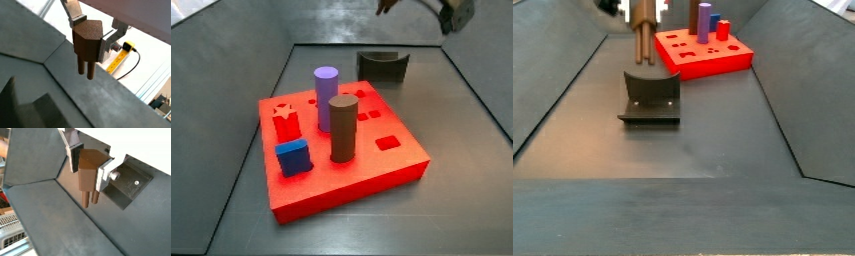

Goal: Pick up the 3 prong object. Move up. Rotate the 3 prong object. Place the 3 prong object on the fixture. Regrasp the 3 prong object. Move to above the board. Insert the 3 prong object.
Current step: Move to above the board.

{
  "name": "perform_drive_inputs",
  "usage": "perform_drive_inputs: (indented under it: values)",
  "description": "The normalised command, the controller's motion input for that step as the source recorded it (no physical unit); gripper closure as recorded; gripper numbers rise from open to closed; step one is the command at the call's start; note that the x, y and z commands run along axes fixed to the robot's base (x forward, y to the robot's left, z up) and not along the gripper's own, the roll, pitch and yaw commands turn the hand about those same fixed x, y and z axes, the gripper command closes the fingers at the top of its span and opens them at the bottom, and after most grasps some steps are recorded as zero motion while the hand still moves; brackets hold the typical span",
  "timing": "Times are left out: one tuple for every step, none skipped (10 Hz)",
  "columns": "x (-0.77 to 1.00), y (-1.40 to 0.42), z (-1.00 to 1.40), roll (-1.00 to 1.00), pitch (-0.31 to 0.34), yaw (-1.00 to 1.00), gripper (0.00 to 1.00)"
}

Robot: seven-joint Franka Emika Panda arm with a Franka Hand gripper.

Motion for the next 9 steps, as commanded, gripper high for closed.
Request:
perform_drive_inputs:
  values:
    - [-0.04,0.02,1.00,-0.04,0.119,0.01,1.00]
    - [-0.05,0.01,1.00,-0.05,0.114,0.04,1.00]
    - [-0.05,0.01,1.00,-0.05,0.108,0.05,1.00]
    - [-0.04,0.00,1.00,-0.05,0.097,0.08,1.00]
    - [-0.03,0.00,1.00,-0.05,0.090,0.08,1.00]
    - [-0.03,0.00,1.00,-0.04,0.088,0.09,1.00]
    - [-0.01,-0.01,0.95,-0.04,0.085,0.09,1.00]
    - [0.00,-0.02,0.78,-0.04,0.087,0.09,1.00]
    - [0.01,-0.02,0.55,-0.04,0.087,0.09,1.00]
